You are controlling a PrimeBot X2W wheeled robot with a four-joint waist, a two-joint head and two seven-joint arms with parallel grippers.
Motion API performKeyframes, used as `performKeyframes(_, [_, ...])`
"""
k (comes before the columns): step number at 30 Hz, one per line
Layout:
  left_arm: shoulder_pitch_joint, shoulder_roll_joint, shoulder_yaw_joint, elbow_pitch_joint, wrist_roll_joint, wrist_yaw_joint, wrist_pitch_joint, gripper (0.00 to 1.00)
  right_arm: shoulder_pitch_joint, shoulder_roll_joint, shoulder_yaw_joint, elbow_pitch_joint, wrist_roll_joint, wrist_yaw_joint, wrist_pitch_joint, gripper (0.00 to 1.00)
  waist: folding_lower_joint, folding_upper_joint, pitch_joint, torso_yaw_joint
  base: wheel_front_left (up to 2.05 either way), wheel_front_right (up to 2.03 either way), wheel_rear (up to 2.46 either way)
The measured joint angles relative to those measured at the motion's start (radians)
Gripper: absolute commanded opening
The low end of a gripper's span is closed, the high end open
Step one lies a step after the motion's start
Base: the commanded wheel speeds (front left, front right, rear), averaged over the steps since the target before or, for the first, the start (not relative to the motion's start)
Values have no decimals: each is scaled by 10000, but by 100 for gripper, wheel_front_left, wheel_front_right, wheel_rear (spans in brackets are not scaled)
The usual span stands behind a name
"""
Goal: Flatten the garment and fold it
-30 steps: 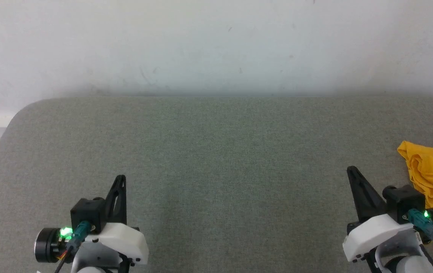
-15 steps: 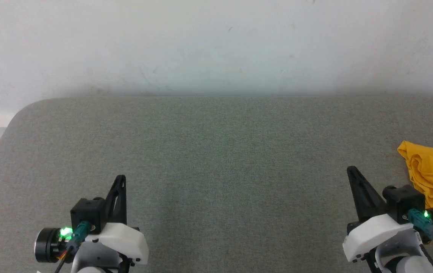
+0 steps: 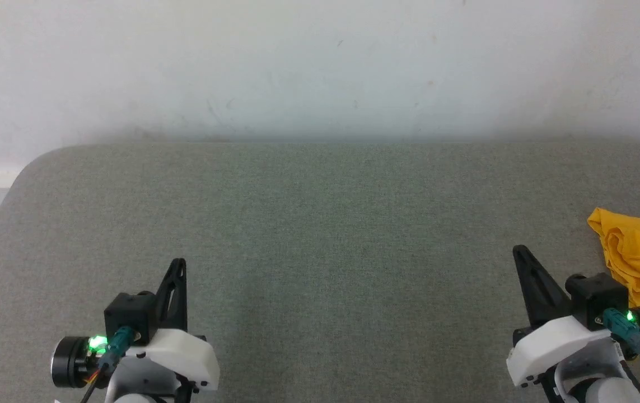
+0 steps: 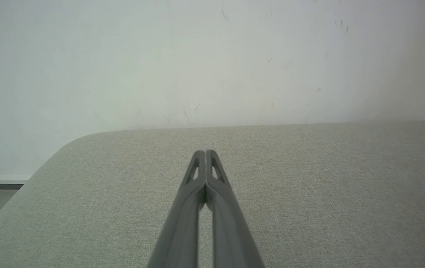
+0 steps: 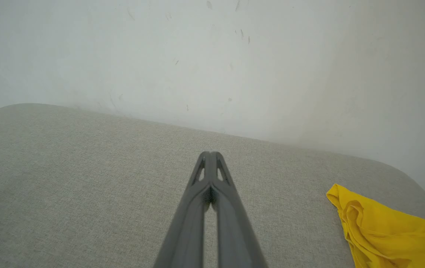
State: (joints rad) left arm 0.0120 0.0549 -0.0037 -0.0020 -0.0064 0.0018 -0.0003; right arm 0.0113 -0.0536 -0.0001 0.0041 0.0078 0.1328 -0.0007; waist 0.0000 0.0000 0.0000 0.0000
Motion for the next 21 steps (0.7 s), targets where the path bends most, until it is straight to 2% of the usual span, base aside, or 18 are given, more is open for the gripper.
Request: performKeyframes(21, [0,0,0,0,0,0,2,0,-1,0,0,0,0,0,0,0,0,0,0,0,0,0,0])
